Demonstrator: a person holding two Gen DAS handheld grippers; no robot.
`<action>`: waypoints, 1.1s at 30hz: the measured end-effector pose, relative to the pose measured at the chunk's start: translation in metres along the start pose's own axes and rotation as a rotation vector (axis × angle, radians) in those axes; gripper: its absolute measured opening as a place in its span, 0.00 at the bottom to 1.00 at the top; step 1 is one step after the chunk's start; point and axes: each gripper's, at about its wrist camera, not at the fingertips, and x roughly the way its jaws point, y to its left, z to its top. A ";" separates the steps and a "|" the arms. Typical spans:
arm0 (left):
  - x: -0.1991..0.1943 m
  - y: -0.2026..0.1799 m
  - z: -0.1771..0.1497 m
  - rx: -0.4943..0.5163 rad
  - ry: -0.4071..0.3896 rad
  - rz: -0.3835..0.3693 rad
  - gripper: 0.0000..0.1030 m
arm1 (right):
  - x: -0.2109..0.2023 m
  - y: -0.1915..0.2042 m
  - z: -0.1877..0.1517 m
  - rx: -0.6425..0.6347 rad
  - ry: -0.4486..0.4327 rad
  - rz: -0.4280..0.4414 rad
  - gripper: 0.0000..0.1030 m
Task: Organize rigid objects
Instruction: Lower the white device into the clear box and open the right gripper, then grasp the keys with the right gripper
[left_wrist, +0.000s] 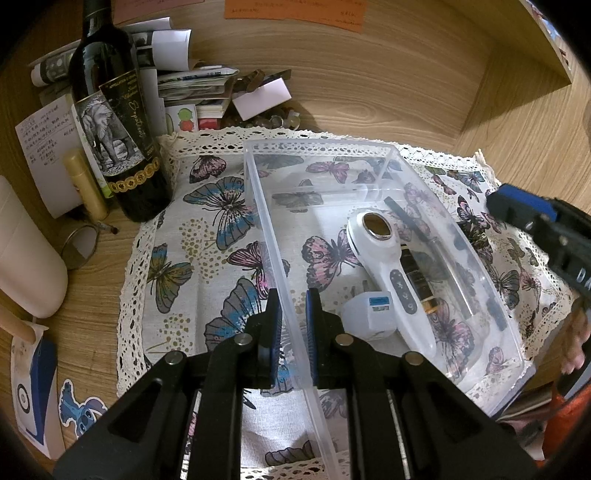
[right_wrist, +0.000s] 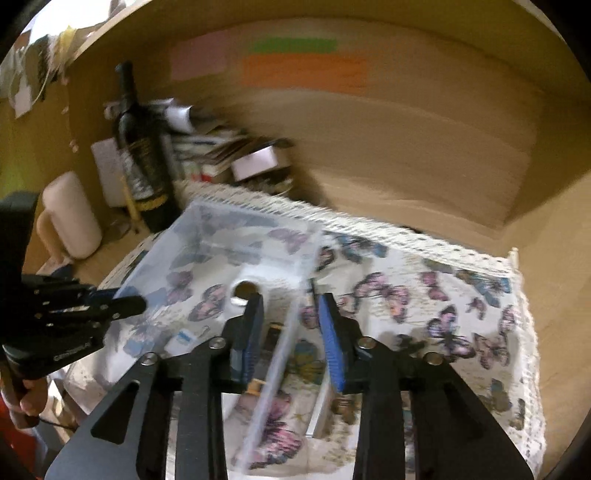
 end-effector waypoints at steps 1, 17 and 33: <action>0.000 0.000 0.000 0.000 0.000 0.001 0.11 | -0.002 -0.006 0.000 0.015 -0.006 -0.013 0.32; 0.000 0.000 0.000 0.005 0.000 0.003 0.11 | 0.036 -0.094 -0.061 0.203 0.222 -0.154 0.32; 0.001 0.000 -0.001 0.005 0.001 0.005 0.11 | 0.063 -0.088 -0.075 0.176 0.259 -0.125 0.29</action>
